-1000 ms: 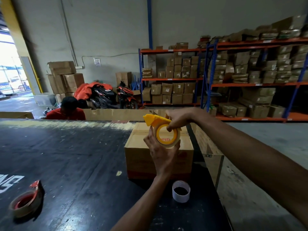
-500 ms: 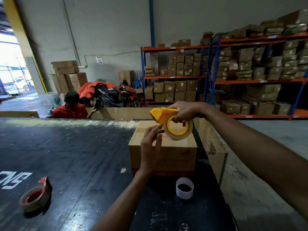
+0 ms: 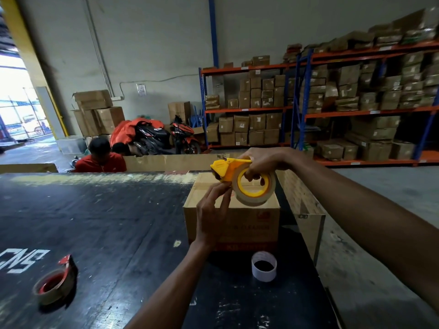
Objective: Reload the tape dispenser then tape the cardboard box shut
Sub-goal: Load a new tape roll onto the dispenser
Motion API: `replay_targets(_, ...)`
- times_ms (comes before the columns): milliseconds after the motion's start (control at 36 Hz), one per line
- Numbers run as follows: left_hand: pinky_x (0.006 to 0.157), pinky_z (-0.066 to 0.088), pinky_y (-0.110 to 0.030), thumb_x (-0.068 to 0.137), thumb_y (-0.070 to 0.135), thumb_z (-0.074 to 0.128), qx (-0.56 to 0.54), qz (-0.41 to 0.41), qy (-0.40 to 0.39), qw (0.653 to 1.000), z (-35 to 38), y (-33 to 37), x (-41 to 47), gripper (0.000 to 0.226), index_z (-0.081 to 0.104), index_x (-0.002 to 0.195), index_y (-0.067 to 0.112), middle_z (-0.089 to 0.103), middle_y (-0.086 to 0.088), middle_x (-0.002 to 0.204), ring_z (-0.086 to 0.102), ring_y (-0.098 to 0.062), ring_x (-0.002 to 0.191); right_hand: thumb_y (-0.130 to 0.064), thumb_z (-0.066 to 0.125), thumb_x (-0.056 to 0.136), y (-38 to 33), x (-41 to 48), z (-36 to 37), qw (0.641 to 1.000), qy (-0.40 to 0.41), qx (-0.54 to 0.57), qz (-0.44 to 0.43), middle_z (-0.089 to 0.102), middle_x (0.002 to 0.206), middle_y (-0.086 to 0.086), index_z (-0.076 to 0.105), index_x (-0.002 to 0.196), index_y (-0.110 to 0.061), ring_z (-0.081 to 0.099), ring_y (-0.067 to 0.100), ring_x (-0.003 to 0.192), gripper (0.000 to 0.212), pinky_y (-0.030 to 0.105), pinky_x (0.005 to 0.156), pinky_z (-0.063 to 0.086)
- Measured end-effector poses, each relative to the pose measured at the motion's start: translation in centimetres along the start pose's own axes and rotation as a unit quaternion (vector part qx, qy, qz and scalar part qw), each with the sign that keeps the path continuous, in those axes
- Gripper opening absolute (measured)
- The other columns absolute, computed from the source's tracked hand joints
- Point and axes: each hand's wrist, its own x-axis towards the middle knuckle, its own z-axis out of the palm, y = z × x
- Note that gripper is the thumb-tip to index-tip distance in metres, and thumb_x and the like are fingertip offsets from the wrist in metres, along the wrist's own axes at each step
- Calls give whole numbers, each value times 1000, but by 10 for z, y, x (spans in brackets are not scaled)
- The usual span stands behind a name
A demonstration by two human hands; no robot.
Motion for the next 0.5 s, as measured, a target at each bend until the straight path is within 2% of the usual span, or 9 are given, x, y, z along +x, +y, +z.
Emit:
replay_targets(111, 83, 50, -11, 87, -3, 73, 5, 3, 2, 1000, -1, -3, 0, 14, 74, 101, -1, 76, -9, 99, 66, -3, 94, -6, 65, 92, -1, -3, 0, 1000, 0, 0, 2, 64, 94, 6, 57, 117, -18, 62, 13, 77, 29, 19, 58, 54)
replay_targets(222, 75, 46, -11, 88, -1, 73, 13, 8, 4, 1000, -2, -1, 0, 9, 70, 96, 0, 71, -6, 93, 59, 0, 84, -9, 67, 91, 0, -3, 5, 1000, 2, 12, 11, 66, 98, 7, 59, 113, -19, 64, 15, 79, 26, 24, 67, 56)
replay_targets(306, 67, 48, -27, 90, 6, 72, 36, -12, 14, 999, -4, -6, 2, 6, 67, 94, 5, 67, -3, 87, 57, -7, 74, -15, 71, 89, 2, -1, 10, 1000, 10, 24, 17, 69, 101, 12, 63, 105, -21, 66, 18, 81, 19, 33, 77, 57)
replay_targets(361, 64, 43, -31, 91, 10, 72, 69, -14, 16, 997, -5, -10, 4, 7, 66, 92, 7, 61, -2, 79, 52, -12, 68, -19, 71, 89, 2, -1, 13, 999, 18, 25, 20, 70, 101, 12, 64, 102, -19, 67, 20, 84, 14, 36, 80, 57)
replay_targets(500, 58, 39, -32, 94, 17, 66, 68, -15, 36, 997, -10, -13, 13, 13, 62, 87, 6, 47, 2, 73, 45, -15, 66, -22, 70, 91, 0, -11, 18, 1000, 3, 22, 20, 71, 99, 9, 64, 103, -16, 68, 18, 82, 15, 32, 77, 56)
